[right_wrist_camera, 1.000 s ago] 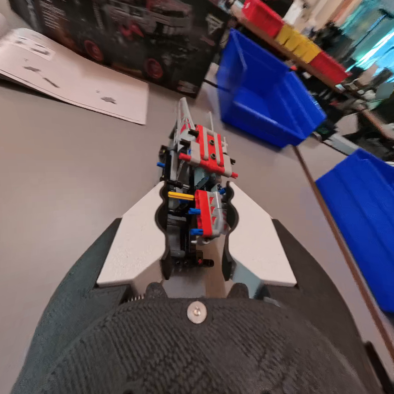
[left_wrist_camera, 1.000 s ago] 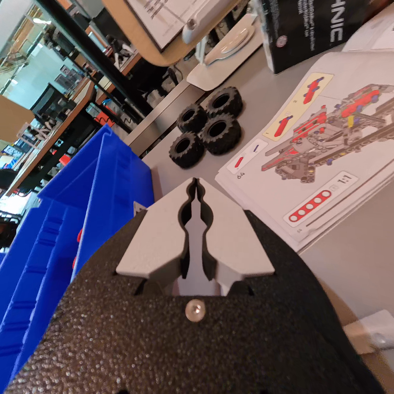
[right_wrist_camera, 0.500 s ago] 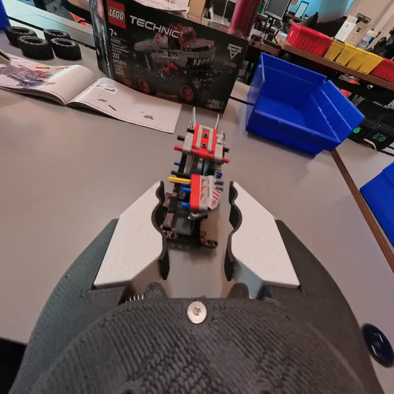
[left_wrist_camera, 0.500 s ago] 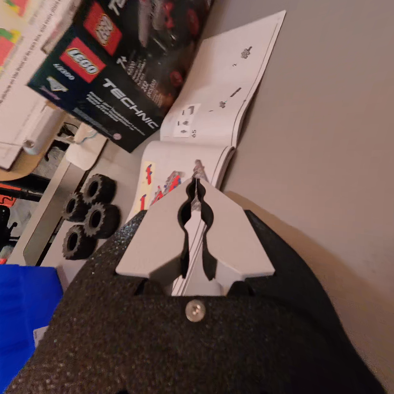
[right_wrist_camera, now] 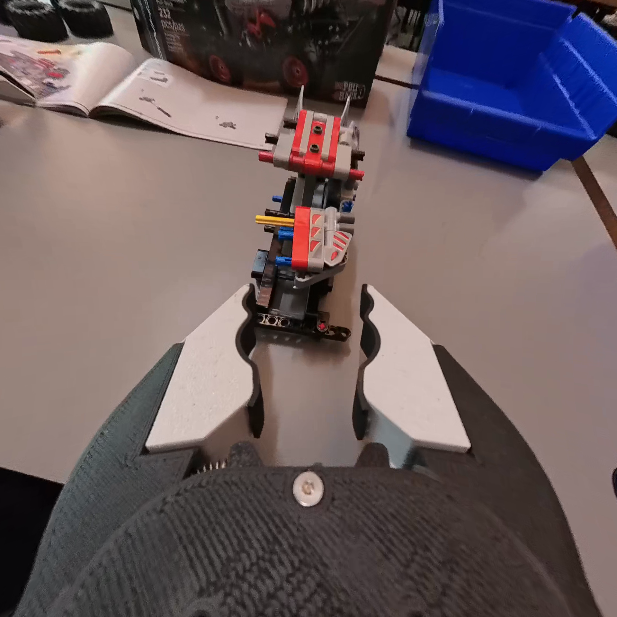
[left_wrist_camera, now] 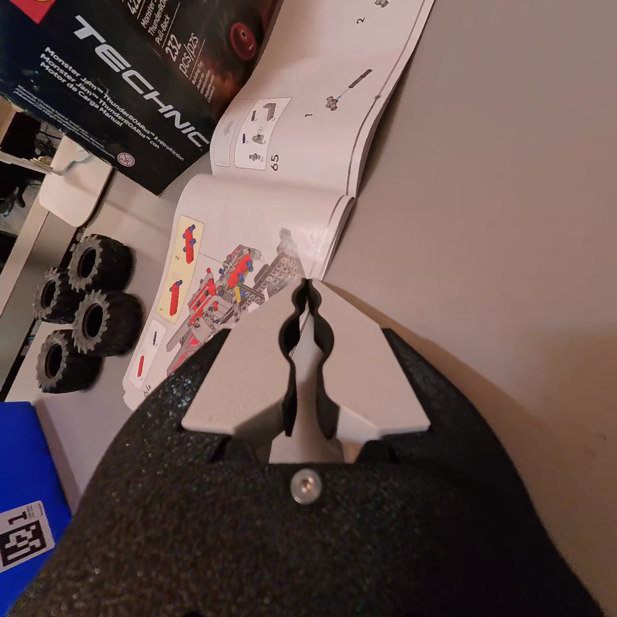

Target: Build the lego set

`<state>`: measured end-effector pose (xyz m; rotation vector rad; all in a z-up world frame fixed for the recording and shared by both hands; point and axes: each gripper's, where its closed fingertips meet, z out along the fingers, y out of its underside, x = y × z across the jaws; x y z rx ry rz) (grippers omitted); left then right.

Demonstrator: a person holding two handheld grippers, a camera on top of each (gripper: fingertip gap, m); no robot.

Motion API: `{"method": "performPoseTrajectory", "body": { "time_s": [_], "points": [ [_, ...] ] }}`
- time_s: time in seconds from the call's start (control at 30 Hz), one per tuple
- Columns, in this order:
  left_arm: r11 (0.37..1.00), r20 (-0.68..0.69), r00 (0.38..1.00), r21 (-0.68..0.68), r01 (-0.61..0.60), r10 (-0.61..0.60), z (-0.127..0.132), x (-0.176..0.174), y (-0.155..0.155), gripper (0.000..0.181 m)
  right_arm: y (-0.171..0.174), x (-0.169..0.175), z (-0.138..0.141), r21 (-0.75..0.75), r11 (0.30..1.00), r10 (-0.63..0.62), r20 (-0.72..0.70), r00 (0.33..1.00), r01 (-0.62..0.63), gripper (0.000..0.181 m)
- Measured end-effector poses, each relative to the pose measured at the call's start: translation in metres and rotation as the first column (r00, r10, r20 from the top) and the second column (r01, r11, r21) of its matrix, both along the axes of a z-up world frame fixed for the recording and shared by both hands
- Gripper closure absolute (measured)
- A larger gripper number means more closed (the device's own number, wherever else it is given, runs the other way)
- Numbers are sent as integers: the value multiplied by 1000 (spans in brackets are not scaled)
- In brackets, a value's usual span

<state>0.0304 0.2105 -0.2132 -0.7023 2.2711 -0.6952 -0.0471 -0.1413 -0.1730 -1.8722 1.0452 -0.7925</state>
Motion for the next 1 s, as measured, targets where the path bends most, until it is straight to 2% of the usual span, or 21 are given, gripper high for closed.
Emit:
{"method": "performPoseTrajectory", "body": {
  "time_s": [0.1, 0.17, 0.23, 0.3, 0.37, 0.47, 0.5, 0.57, 0.63, 0.7, 0.77, 0.83, 0.9, 0.93, 1.0],
  "points": [
    [1000, -22, 1000, -1, -4, 4, 0, -4, 5, 181, -2, -6, 3, -43, 999, 0, -12, 1000, 0, 120],
    [1000, -58, 998, -30, 0, -2, -1, -10, 9, 181, -5, -9, 27, -110, 993, -25, 83, 996, 35, 123],
    [995, -115, 993, -97, 6, -17, -2, -17, 11, 181, 15, -17, 58, -154, 988, 42, 200, 979, -11, 131],
    [980, -207, 978, -200, -1, -41, -2, -24, 11, 181, 59, -25, 68, -153, 978, 173, 203, 964, -143, 132],
    [966, -277, 959, -258, -18, -56, -3, -30, 17, 181, 107, -29, 60, -153, 949, 301, 172, 938, -277, 134],
    [972, -254, 966, -235, -17, -45, -1, -30, 29, 181, 165, -11, 43, -231, 903, 407, 201, 891, -361, 150],
    [974, -183, 983, -224, -30, -12, 6, -23, 34, 181, 182, -2, 33, -273, 880, 443, 174, 880, -389, 150],
    [944, 7, 1000, -330, -21, 24, 38, -8, 26, 181, 206, 22, 22, -368, 844, 473, 170, 864, -390, 150],
    [911, 84, 994, -412, -24, 64, 57, 9, 15, 181, 223, 46, 17, -448, 810, 495, 175, 851, -378, 150],
    [948, -10, 994, -299, -109, 111, 39, 26, 14, 181, 233, 68, 13, -498, 787, 499, 168, 851, -363, 150],
    [972, -91, 989, -192, -134, 118, 14, 36, 11, 181, 238, 90, 8, -518, 783, 480, 152, 864, -344, 153],
    [981, -139, 987, -164, -103, 81, -1, 38, 2, 181, 237, 113, 3, -513, 796, 447, 138, 884, -322, 160],
    [984, -142, 990, -176, -12, -13, -1, 28, -7, 181, 230, 141, 3, -528, 809, 394, 164, 904, -257, 175],
    [982, -150, 986, -183, 43, -71, -1, 20, -9, 181, 227, 151, -2, -547, 799, 387, 153, 909, -248, 181],
    [970, -169, 973, -209, 120, -157, -1, 4, -8, 181, 213, 164, -21, -606, 765, 345, 98, 933, -219, 181]
  ]
}}
